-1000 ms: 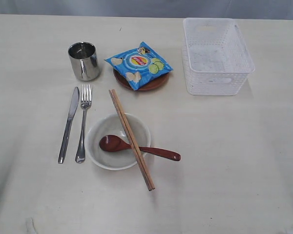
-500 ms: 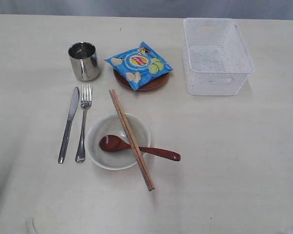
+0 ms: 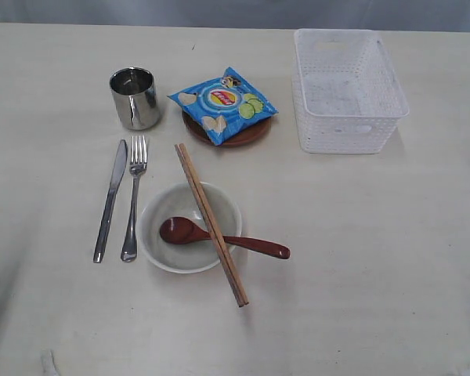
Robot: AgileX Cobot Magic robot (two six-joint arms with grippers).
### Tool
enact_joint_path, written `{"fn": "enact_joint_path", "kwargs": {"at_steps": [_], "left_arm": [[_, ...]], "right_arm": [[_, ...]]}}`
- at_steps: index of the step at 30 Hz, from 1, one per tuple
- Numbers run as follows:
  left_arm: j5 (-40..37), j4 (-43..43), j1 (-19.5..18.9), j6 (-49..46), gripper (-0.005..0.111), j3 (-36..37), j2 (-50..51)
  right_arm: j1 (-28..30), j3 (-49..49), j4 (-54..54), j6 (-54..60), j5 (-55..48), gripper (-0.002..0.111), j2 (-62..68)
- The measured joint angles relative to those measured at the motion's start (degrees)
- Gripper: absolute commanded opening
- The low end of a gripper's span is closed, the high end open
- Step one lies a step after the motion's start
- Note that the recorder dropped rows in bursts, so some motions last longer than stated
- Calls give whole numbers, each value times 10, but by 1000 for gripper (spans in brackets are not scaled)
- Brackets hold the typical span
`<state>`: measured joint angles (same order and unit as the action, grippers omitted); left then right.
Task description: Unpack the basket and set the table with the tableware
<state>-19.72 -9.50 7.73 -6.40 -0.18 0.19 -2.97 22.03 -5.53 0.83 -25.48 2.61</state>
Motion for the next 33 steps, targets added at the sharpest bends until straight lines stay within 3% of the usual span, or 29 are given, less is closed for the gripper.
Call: {"fn": "enact_joint_path", "kwargs": {"at_steps": [33], "left_arm": [[0,0,0,0,0,0,0]], "right_arm": [[0,-218,-43,24,136,-1,-23]]}}
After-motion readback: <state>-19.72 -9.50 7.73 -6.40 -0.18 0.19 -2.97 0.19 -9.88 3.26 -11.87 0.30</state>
